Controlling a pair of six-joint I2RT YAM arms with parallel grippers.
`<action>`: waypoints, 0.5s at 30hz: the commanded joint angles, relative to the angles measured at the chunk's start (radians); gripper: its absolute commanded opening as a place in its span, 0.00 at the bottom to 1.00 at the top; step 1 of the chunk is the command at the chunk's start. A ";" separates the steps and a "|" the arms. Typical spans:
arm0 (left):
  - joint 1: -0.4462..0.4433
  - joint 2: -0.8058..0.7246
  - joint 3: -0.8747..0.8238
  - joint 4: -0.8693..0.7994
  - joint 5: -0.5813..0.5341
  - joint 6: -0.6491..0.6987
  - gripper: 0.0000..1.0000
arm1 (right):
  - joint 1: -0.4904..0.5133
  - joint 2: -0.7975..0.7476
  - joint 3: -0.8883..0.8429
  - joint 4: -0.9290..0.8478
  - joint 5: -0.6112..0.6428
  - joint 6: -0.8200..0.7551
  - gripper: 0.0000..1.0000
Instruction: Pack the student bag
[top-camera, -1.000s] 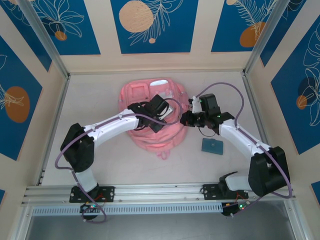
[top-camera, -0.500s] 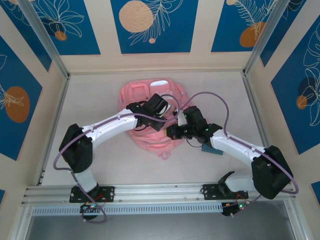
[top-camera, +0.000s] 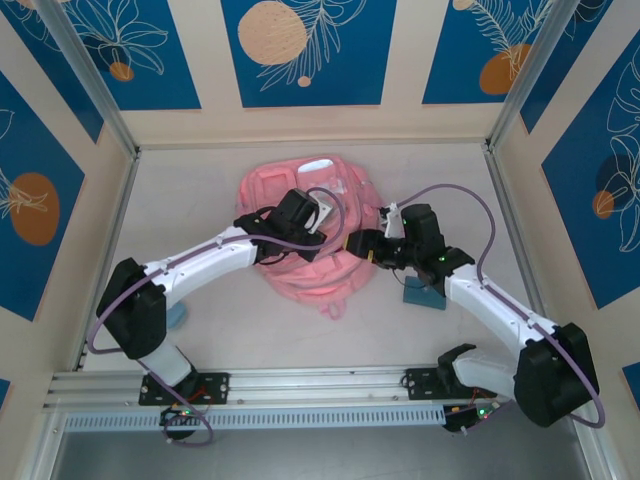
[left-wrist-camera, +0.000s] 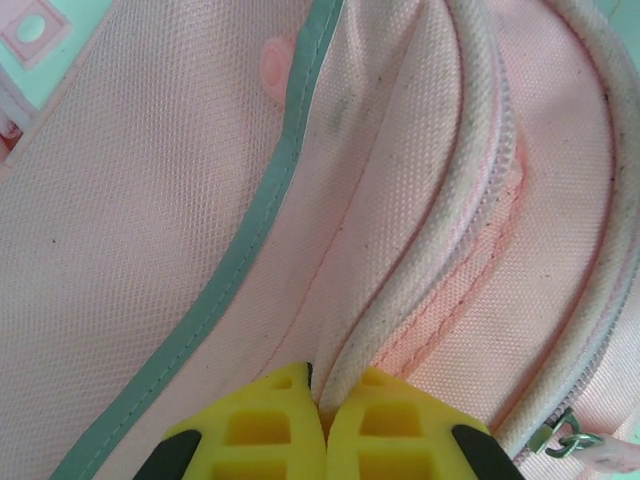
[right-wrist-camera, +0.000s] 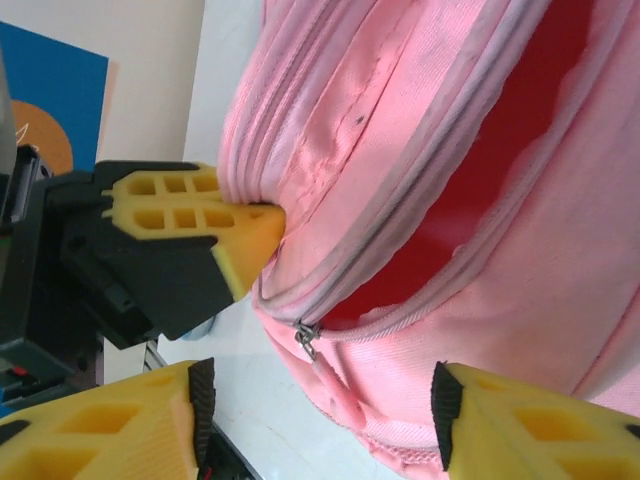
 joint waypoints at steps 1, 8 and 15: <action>0.011 -0.050 -0.002 0.079 0.036 0.002 0.00 | -0.020 0.045 0.066 -0.022 -0.079 0.081 0.64; 0.011 -0.059 -0.008 0.082 0.039 -0.022 0.00 | -0.039 0.175 0.152 0.030 -0.171 0.141 0.61; 0.015 -0.097 0.007 0.009 0.005 -0.154 0.17 | -0.032 0.257 0.218 0.065 -0.212 0.168 0.54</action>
